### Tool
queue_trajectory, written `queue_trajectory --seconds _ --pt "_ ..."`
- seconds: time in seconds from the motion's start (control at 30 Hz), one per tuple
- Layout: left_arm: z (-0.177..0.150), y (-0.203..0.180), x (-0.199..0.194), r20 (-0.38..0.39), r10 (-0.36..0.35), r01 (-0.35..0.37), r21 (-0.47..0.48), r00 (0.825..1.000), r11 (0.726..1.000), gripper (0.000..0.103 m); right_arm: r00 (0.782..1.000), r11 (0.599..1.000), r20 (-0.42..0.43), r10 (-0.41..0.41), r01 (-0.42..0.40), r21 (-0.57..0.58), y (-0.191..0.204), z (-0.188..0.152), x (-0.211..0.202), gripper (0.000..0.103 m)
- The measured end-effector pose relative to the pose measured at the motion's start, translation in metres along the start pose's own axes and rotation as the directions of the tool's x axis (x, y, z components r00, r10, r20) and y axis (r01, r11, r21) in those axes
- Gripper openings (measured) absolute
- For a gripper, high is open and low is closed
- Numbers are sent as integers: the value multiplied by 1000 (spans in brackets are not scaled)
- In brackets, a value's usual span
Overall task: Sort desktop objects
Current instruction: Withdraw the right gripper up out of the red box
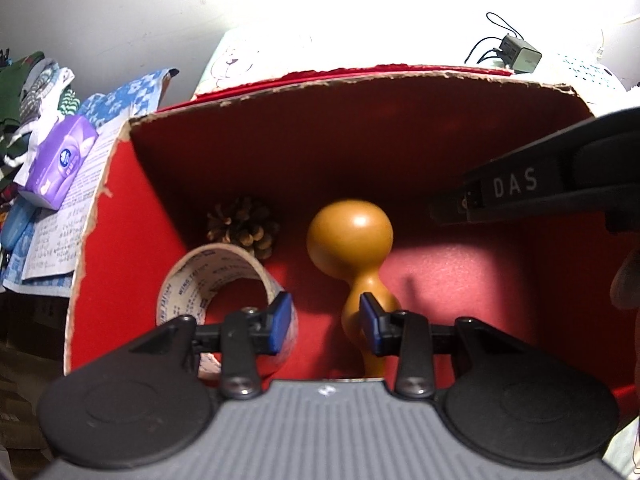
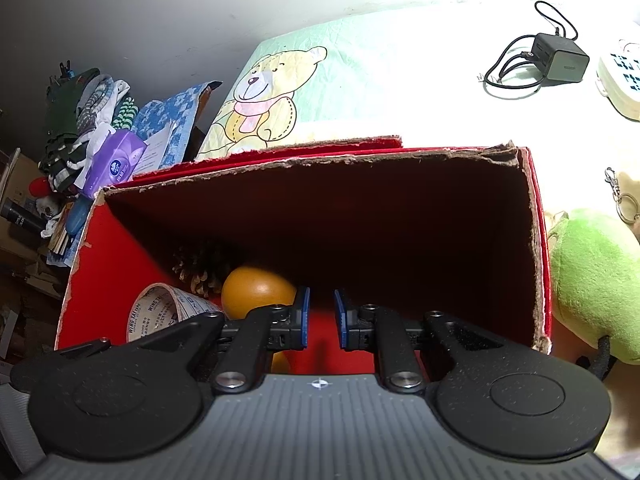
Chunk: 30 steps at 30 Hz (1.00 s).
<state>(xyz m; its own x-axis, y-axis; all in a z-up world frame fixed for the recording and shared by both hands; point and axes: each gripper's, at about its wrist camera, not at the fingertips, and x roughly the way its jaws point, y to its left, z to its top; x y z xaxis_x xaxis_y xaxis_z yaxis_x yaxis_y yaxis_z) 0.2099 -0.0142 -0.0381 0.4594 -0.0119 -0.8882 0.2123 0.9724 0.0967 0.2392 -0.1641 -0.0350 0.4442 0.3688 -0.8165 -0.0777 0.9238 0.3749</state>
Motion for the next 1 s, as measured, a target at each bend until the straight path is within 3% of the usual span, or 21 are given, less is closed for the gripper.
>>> queue_trajectory --seconds 0.33,0.53,0.8,1.0 --pt "-2 0 -12 16 -17 17 -3 1000 1000 48 1000 1000 2 -15 15 -8 2 -1 -1 16" --pt "-4 -4 -23 57 14 -15 13 998 1000 68 999 999 11 -39 39 -27 4 -2 -1 17" --pt "-4 7 -29 45 -28 30 -42 999 999 68 998 998 30 -53 54 -29 4 -5 -4 17" --pt "-8 17 -44 78 -65 71 -69 995 995 68 997 997 48 -61 63 -49 6 -7 -6 17"
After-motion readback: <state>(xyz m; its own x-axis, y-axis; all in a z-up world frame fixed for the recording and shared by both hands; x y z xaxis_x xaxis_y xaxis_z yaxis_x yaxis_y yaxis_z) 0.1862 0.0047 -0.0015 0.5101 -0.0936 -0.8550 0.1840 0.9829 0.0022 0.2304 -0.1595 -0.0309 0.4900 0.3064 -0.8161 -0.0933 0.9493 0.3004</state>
